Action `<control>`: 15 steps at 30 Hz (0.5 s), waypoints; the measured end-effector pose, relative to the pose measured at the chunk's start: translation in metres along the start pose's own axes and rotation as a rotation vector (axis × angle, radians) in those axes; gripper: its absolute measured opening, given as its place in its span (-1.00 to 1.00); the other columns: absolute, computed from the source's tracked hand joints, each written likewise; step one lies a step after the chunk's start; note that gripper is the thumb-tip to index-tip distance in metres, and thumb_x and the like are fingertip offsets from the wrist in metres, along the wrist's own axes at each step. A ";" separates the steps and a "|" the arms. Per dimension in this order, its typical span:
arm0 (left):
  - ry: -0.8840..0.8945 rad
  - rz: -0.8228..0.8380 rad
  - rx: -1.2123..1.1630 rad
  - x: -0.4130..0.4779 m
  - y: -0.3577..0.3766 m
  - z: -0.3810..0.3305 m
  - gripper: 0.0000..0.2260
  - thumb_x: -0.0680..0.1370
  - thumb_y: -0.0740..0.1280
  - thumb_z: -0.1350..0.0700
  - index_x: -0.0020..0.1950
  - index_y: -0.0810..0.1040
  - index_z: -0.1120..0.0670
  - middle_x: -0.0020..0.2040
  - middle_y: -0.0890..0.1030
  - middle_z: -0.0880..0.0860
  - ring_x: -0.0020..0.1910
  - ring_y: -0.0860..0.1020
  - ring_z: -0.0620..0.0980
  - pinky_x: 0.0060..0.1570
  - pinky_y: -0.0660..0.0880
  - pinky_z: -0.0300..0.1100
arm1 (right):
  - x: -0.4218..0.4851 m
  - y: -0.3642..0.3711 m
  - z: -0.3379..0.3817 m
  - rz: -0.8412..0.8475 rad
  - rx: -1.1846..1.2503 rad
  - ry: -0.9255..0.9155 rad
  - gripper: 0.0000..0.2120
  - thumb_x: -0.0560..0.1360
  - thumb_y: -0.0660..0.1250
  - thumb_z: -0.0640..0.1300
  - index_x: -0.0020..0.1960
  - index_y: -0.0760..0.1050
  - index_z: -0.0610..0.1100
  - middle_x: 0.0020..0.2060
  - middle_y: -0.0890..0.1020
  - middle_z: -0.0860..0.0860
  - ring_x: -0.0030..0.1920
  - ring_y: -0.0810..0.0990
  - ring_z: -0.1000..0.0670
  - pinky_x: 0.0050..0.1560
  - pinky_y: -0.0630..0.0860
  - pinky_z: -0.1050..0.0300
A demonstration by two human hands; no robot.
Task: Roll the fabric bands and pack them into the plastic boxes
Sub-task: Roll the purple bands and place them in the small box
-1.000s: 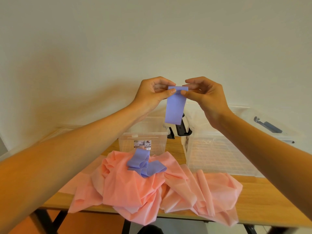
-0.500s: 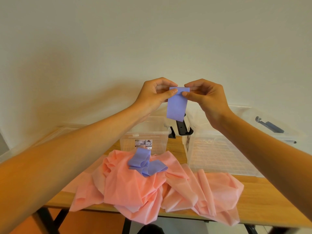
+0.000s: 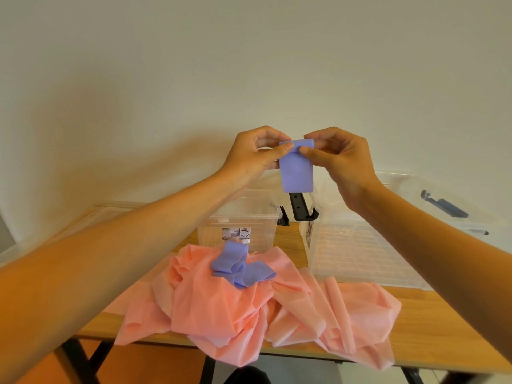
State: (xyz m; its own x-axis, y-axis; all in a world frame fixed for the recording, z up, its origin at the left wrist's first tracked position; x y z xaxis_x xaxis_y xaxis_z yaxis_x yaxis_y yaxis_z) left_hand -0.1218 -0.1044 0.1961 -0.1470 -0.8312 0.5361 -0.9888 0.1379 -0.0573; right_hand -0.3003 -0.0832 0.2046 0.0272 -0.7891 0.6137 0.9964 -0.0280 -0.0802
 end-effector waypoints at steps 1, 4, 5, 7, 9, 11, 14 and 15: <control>0.003 -0.005 0.005 0.000 0.000 -0.001 -0.85 0.54 0.48 0.20 0.08 0.63 0.19 0.08 0.68 0.18 0.03 0.69 0.09 0.05 0.66 0.02 | 0.000 0.000 0.000 0.006 -0.001 0.000 -0.83 0.48 0.51 -0.31 0.06 0.62 -0.24 -0.14 0.74 -0.05 -0.07 0.72 -0.03 -0.03 0.65 0.11; 0.019 -0.009 0.025 -0.001 -0.002 -0.004 -0.86 0.53 0.48 0.26 0.07 0.62 0.17 0.08 0.67 0.16 -0.04 0.69 0.02 -0.01 0.64 -0.11 | -0.001 0.001 -0.002 0.004 0.017 0.012 -0.80 0.49 0.50 -0.29 0.10 0.61 -0.29 -0.14 0.73 -0.09 -0.05 0.72 -0.08 0.00 0.67 0.05; 0.026 -0.007 0.031 -0.001 -0.002 -0.005 -0.85 0.52 0.48 0.28 0.07 0.62 0.17 0.08 0.67 0.16 -0.04 0.69 0.00 -0.02 0.63 -0.14 | -0.002 0.000 -0.002 -0.004 0.022 0.019 -0.78 0.51 0.49 -0.26 0.12 0.61 -0.30 -0.12 0.73 -0.13 -0.04 0.73 -0.10 0.01 0.68 0.02; 0.039 0.000 0.043 -0.002 -0.002 -0.006 -0.83 0.51 0.48 0.30 0.07 0.61 0.18 0.07 0.67 0.14 -0.04 0.69 -0.01 -0.04 0.61 -0.18 | -0.002 0.000 -0.003 -0.012 0.029 0.025 -0.79 0.53 0.47 -0.23 0.11 0.62 -0.32 -0.07 0.73 -0.21 -0.03 0.73 -0.14 0.02 0.69 -0.02; 0.043 0.012 0.037 -0.002 -0.002 -0.006 -0.82 0.51 0.48 0.30 0.08 0.61 0.19 0.08 0.67 0.14 -0.02 0.69 0.01 -0.03 0.61 -0.16 | -0.002 0.001 -0.002 -0.009 0.032 0.023 -0.81 0.53 0.47 -0.24 0.09 0.62 -0.32 -0.07 0.72 -0.22 -0.05 0.73 -0.12 0.01 0.68 -0.03; 0.027 0.024 0.019 -0.002 -0.001 -0.004 -0.82 0.52 0.48 0.27 0.10 0.61 0.18 0.11 0.66 0.15 0.01 0.68 0.06 -0.01 0.64 -0.08 | -0.001 0.001 0.000 -0.007 0.039 0.018 -0.84 0.51 0.48 -0.28 0.07 0.63 -0.30 -0.13 0.73 -0.15 -0.08 0.72 -0.09 0.02 0.68 -0.02; -0.001 0.022 0.006 -0.002 -0.001 -0.004 -0.83 0.54 0.47 0.22 0.11 0.61 0.20 0.11 0.68 0.16 0.04 0.69 0.10 -0.04 0.66 -0.04 | -0.001 0.001 0.002 0.009 0.032 0.006 -0.87 0.51 0.48 -0.31 0.05 0.63 -0.26 -0.17 0.74 -0.04 -0.08 0.72 -0.05 0.01 0.68 0.02; -0.002 0.017 0.003 -0.002 -0.001 -0.004 -0.84 0.54 0.46 0.22 0.10 0.61 0.20 0.10 0.68 0.16 0.03 0.69 0.08 -0.04 0.66 -0.05 | -0.001 0.001 0.002 0.016 0.026 0.005 -0.87 0.50 0.47 -0.33 0.05 0.63 -0.25 -0.17 0.75 -0.02 -0.08 0.73 -0.03 0.01 0.68 0.03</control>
State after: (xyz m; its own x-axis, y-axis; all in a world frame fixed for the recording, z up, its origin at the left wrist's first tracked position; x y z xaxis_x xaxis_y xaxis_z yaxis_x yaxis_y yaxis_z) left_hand -0.1209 -0.1009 0.1985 -0.1643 -0.8296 0.5336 -0.9861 0.1506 -0.0696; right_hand -0.2994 -0.0813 0.2060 0.0426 -0.7923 0.6087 0.9976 0.0006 -0.0691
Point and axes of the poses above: each hand's wrist, its own x-axis towards the middle knuckle, its own y-axis out of the palm, z = x × y, the point moved 7 cm from there along x, towards the middle knuckle
